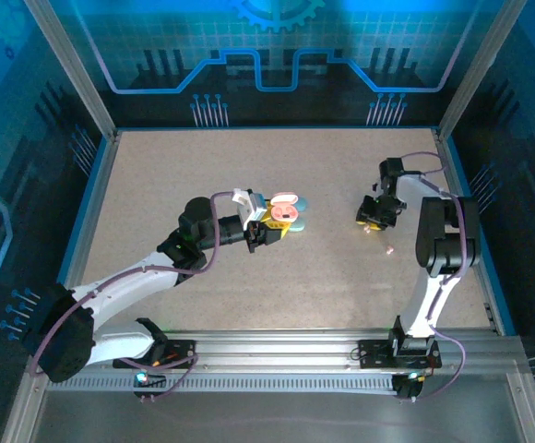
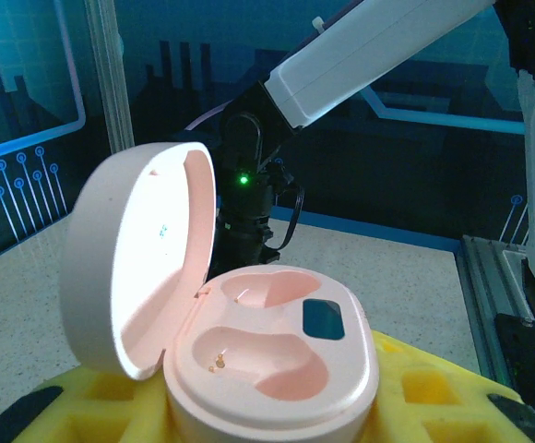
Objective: Insert the wireless bluetooth earbuds into the charging case
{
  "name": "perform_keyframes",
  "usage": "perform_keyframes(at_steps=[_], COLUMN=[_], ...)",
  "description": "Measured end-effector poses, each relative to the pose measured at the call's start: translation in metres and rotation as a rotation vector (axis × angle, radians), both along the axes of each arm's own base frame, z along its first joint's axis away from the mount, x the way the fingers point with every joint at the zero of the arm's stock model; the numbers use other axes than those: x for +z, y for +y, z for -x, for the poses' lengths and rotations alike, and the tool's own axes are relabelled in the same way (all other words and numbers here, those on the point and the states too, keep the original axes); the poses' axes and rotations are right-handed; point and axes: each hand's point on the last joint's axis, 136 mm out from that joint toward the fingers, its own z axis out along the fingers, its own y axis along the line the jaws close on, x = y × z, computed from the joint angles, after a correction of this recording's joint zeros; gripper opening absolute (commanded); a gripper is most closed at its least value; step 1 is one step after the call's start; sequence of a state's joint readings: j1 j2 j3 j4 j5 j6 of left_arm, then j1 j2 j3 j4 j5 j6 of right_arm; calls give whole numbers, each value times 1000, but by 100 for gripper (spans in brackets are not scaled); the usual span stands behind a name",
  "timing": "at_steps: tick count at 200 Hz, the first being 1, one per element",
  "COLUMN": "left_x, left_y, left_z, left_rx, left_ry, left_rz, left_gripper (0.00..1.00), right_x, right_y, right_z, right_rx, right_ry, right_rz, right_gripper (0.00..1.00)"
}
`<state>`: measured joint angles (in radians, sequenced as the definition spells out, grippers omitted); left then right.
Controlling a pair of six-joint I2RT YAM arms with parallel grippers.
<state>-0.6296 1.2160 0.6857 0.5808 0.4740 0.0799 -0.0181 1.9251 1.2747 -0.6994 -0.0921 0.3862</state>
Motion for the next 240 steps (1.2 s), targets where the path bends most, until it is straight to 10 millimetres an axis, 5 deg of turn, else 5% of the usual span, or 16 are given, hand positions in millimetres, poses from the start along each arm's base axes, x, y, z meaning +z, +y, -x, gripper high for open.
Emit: perform_keyframes(at_steps=[240], left_x=[-1], left_y=[3], left_z=[0], left_rx=[13], left_ry=[-1], left_rz=[0], left_gripper=[32], right_x=[-1], right_y=[7], right_z=[7], right_rx=[145], right_ry=[68], right_rz=[108], right_gripper=[16])
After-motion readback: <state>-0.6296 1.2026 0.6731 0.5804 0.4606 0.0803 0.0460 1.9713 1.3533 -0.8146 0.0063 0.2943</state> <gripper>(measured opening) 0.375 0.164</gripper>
